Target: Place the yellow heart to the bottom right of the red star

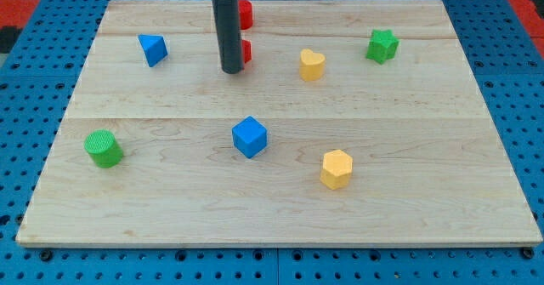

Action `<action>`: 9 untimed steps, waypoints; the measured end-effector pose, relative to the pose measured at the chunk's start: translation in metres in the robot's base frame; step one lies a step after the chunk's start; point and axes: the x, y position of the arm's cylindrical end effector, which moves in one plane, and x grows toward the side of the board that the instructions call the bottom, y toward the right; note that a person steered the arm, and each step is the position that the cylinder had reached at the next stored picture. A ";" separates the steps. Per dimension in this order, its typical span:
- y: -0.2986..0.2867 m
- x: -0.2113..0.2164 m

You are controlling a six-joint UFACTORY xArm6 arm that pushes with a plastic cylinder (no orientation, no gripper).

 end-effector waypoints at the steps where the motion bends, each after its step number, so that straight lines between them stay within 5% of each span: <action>1: -0.003 -0.038; 2: 0.011 -0.033; 4: 0.088 0.065; 6: 0.157 0.020; 9: 0.031 -0.009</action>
